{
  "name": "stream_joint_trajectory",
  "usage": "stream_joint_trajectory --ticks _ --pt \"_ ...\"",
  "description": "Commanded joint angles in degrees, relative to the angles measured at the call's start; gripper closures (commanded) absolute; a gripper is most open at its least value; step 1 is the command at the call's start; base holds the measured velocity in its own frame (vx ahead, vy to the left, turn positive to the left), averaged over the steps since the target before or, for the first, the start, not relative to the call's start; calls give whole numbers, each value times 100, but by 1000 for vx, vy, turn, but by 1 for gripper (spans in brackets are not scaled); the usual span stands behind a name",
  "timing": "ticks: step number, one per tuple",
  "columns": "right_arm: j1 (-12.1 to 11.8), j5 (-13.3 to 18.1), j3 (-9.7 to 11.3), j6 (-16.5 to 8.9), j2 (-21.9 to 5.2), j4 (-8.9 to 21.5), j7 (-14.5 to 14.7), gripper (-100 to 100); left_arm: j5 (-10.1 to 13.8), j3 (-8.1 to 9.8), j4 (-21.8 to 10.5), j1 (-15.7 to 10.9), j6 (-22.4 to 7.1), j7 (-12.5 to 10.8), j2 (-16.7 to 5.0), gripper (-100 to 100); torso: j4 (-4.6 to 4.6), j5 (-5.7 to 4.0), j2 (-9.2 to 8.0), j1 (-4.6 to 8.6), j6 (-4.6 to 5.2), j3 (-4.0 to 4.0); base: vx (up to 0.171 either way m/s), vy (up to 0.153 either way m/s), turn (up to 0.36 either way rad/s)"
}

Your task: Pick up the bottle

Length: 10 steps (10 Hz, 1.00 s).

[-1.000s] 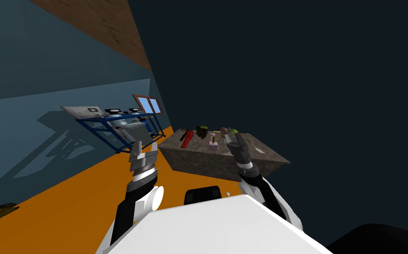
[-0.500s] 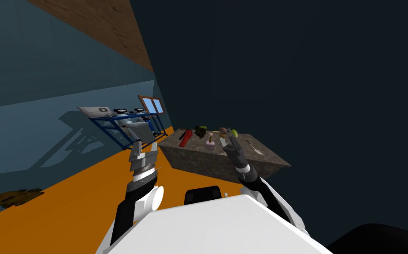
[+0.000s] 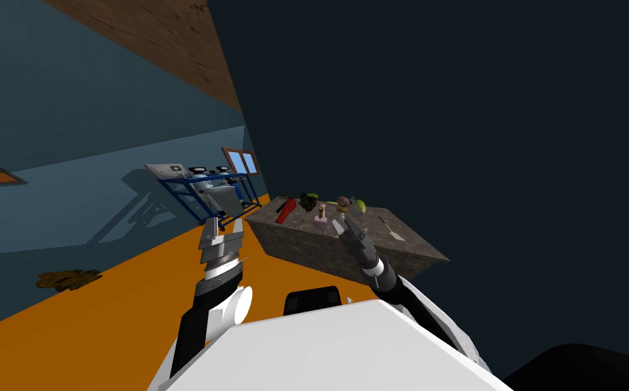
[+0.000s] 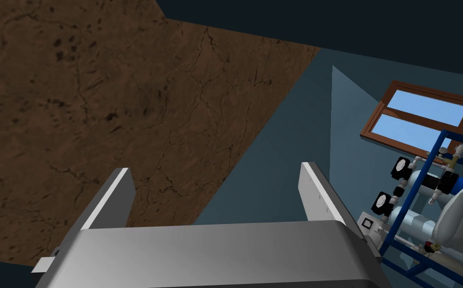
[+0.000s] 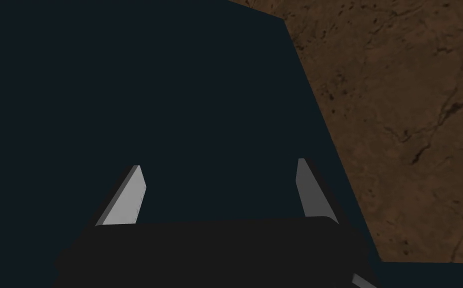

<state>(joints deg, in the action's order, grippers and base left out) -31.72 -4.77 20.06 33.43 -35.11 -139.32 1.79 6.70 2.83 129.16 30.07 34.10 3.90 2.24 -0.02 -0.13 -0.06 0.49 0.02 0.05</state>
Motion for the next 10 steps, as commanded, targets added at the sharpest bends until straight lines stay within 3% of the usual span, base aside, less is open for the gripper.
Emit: stream_joint_trajectory --ticks 1,2,3,5,6,7,8,10 --pt "-18 -84 248 -56 -286 -23 42 -100 0 0 0 0 0 0 0 0 0 0 0 0 0 0 -34 -121 140" --pt "-18 -84 248 -56 -486 -23 42 -100 0 0 0 -1 0 0 0 0 1 1 1 0 -2 -1 -39 -122 88" --pt "-32 -162 454 -112 -665 -36 70 -100 0 0 0 0 0 0 0 0 0 0 1 -1 0 -1 -55 -159 162" --pt "-32 -162 454 -112 -912 -36 70 -100 0 0 0 0 0 0 0 0 0 -1 -2 3 0 1 -33 -88 54" --pt "-43 -241 655 -181 -1134 -48 97 -100 0 0 0 1 0 0 1 0 1 4 8 -22 1 -4 -41 -68 154" --pt "-43 -241 655 -181 -1286 -48 97 -100 0 -1 0 -1 0 0 0 0 1 5 4 -22 -3 -3 -46 -62 125" --pt "-50 -320 850 -261 -1461 -57 122 -100 0 -1 0 0 0 0 1 0 1 5 3 -24 0 -2 -55 -132 144" --pt "-50 -320 850 -261 -1752 -57 122 -100 0 0 0 0 0 0 0 0 0 -1 0 4 0 0 -31 -102 65"
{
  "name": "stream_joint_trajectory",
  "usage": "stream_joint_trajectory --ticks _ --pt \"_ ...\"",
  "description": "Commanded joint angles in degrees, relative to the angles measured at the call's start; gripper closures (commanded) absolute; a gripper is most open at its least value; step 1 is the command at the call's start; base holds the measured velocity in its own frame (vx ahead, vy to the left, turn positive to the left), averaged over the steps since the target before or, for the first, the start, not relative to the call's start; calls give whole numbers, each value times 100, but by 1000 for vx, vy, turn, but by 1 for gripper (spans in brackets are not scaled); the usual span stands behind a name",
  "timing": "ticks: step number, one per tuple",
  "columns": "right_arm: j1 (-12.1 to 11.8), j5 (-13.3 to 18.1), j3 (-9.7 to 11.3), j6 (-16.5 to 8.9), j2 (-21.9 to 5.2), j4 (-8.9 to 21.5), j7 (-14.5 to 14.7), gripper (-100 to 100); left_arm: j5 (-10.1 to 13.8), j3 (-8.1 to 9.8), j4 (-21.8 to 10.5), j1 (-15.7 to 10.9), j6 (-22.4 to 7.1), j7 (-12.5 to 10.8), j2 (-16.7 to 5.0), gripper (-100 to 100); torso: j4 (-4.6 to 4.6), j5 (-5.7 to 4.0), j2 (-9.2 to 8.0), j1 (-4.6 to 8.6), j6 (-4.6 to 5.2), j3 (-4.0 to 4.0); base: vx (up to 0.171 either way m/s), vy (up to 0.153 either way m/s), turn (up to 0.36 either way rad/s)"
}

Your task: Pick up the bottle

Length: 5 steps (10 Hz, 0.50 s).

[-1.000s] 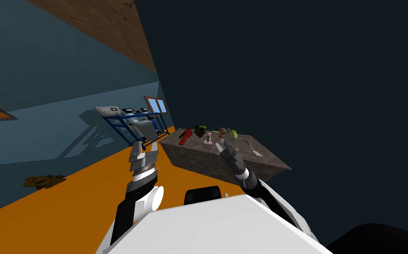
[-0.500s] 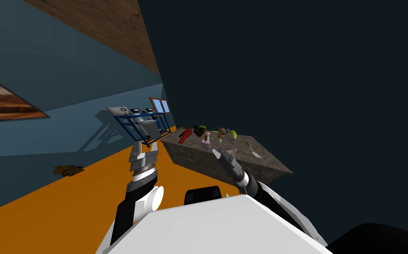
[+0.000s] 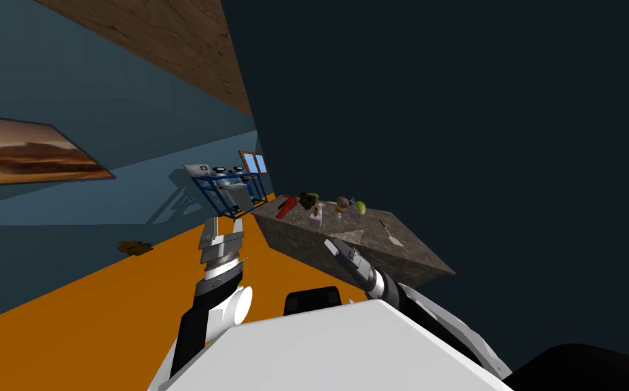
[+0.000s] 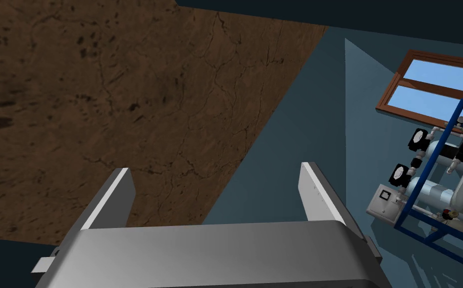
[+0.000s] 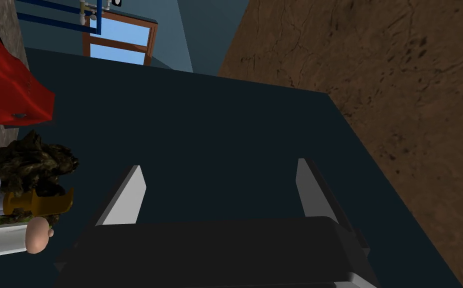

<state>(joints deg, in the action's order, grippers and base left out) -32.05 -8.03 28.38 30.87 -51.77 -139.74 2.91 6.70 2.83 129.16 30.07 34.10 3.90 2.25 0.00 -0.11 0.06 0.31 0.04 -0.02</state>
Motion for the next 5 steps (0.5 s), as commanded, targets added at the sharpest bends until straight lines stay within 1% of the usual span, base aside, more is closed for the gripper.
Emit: stream_joint_trajectory --ticks 1,2,3,4,5 --pt "-21 -73 205 -97 -286 -22 34 -100 0 0 0 0 0 0 0 0 0 0 0 0 0 0 -31 -71 189" --pt "-21 -73 205 -97 -451 -22 34 -100 0 -1 0 -1 0 0 0 0 1 1 -2 -1 -5 0 -40 -81 126" --pt "-21 -73 205 -97 -523 -22 34 -100 0 0 0 0 0 0 0 0 -1 1 -5 1 -1 2 -8 -56 -9" --pt "-20 -151 383 -200 -749 -29 56 -100 0 0 0 0 0 0 0 0 1 2 3 -7 0 -2 -30 -96 201" --pt "-20 -151 383 -200 -910 -29 56 -100 0 0 0 -1 0 0 0 0 1 0 0 5 -5 -1 -24 -97 135"
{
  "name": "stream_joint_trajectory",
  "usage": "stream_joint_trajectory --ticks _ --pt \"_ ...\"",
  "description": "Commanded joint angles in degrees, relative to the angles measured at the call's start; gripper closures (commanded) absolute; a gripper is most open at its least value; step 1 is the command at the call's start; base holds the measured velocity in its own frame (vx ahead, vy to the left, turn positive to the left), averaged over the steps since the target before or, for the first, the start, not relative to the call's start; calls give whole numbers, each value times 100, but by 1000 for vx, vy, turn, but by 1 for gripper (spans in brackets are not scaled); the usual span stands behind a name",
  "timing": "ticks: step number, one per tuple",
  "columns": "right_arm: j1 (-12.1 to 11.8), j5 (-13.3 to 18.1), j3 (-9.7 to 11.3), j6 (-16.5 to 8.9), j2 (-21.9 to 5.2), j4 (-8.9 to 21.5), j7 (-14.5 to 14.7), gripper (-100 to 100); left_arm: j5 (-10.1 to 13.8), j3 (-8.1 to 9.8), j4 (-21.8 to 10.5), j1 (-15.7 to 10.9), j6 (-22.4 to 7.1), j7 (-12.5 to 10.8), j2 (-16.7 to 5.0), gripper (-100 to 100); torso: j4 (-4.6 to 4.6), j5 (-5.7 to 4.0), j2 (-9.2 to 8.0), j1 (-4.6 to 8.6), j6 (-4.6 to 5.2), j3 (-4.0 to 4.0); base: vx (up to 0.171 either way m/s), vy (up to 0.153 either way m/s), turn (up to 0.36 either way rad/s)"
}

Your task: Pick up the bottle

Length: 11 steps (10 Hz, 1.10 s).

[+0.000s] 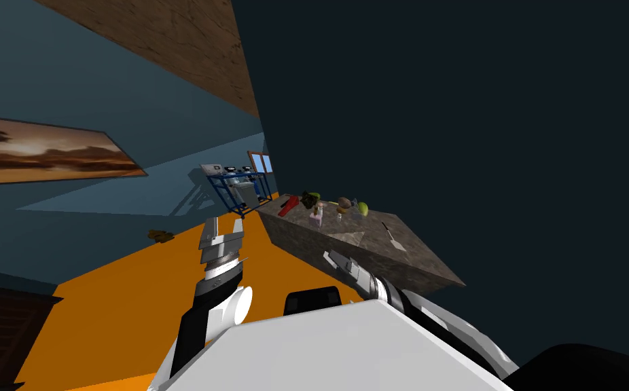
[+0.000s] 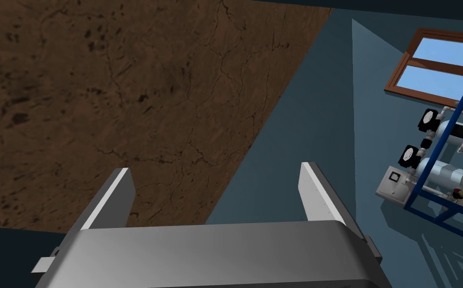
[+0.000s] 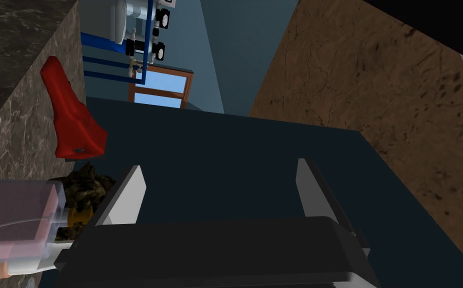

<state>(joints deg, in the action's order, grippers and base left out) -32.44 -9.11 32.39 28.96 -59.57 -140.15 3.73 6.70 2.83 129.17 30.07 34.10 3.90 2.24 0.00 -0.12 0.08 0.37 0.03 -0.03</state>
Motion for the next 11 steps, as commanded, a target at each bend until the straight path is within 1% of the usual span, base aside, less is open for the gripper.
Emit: stream_joint_trajectory --ticks 1,2,4,5,7,8,9,10,11 --pt "18 -43 -18 -9 -192 12 -26 -100 0 0 0 0 0 0 0 0 0 0 0 0 0 0 -5 -30 2" --pt "23 -121 150 -122 -400 7 -6 -100 0 0 0 0 0 0 0 0 1 4 6 -20 1 -3 -38 -57 189" --pt "23 -121 150 -122 -646 7 -6 -100 0 0 0 0 0 0 0 0 -1 2 -4 -5 0 2 -28 -69 81" --pt "31 -197 307 -244 -823 4 12 -100 0 0 0 0 0 0 0 0 0 3 3 -15 2 -1 -45 -70 186" --pt "31 -197 307 -244 -1104 4 12 -100 0 0 0 0 0 0 0 0 -1 1 -1 -5 0 1 -17 -66 80" --pt "44 -271 453 -376 -1301 3 27 -100 0 0 0 1 0 0 0 0 1 3 8 -16 2 -4 -33 -63 214" --pt "44 -271 453 -376 -1463 3 27 -100 0 -1 0 -1 0 0 0 0 1 3 2 -12 -3 -2 -27 -66 154" --pt "44 -271 453 -376 -1565 3 27 -100 0 0 0 0 0 0 0 0 1 2 4 -11 1 -2 0 -34 5" --pt "62 -344 586 -517 -1764 5 40 -100 0 0 0 1 0 0 0 0 2 4 11 -21 2 -6 -41 -43 218"
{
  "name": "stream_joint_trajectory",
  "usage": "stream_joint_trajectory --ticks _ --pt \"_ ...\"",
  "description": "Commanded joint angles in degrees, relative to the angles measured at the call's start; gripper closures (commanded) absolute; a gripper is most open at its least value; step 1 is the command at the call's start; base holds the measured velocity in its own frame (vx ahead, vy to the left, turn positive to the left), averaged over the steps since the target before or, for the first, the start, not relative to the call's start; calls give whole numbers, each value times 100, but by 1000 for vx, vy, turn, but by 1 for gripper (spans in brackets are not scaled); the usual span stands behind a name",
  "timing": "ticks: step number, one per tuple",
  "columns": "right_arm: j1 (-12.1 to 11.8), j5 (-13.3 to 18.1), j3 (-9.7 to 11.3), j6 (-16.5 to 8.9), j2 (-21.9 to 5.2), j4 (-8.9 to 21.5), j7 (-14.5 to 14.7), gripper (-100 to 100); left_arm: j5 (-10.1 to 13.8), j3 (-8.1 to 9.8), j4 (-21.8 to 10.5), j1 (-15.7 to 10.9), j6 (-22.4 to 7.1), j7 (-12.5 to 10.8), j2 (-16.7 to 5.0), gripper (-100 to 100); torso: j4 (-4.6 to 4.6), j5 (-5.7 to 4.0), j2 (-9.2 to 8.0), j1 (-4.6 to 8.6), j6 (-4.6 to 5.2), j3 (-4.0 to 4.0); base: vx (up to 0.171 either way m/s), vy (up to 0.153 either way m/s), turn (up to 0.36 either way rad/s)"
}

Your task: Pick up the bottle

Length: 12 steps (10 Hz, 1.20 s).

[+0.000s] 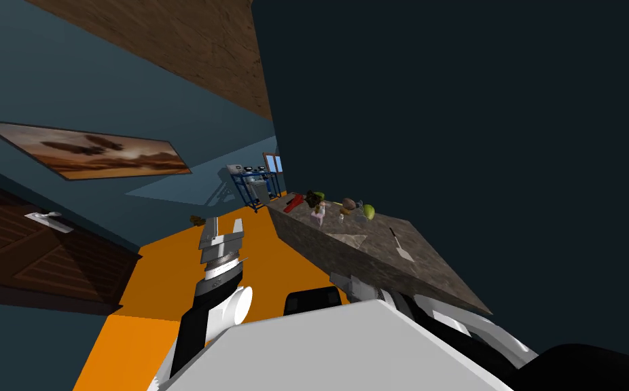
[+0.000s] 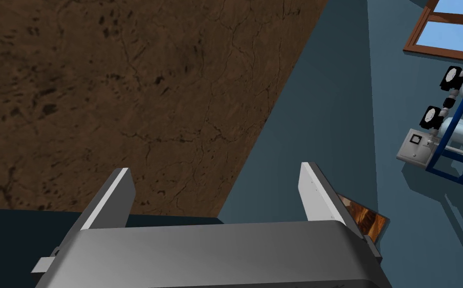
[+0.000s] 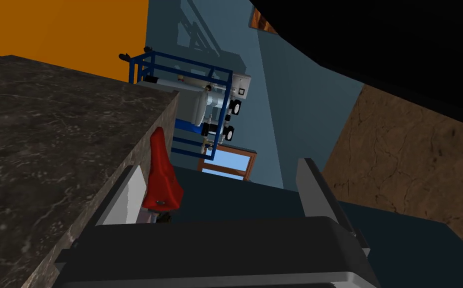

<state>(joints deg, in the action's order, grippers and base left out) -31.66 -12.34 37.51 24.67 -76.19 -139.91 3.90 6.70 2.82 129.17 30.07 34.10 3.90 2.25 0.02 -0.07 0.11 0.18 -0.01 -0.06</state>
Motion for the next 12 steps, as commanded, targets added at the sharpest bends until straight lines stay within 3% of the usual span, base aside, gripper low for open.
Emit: stream_joint_trajectory --ticks 1,5,6,8,9,11,12 --pt "-16 -21 74 -88 -286 -19 23 -100 0 0 0 0 0 0 0 0 0 0 0 0 0 0 -22 -63 162" --pt "6 -91 193 -237 -821 -14 34 -100 0 1 0 1 0 0 0 0 0 -1 3 3 4 -1 -13 -44 103" --pt "33 -158 299 -394 -1041 -6 43 -100 0 1 0 2 0 0 0 0 1 0 10 -5 6 -5 -31 -38 253" --pt "33 -158 299 -394 -1274 -6 43 -100 0 1 0 1 0 0 0 0 1 -2 9 5 6 -4 1 -54 77" --pt "65 -223 391 -557 -1494 6 49 -100 0 1 0 2 0 0 0 0 2 -2 16 0 7 -8 5 -37 273" --pt "65 -223 391 -557 -1722 6 49 -100 0 1 0 2 0 0 0 0 3 -1 18 2 6 -9 3 -35 77" --pt "101 -284 468 -725 -1922 22 53 -100 0 1 0 2 0 0 0 0 2 0 17 -10 7 -9 -11 -20 210"
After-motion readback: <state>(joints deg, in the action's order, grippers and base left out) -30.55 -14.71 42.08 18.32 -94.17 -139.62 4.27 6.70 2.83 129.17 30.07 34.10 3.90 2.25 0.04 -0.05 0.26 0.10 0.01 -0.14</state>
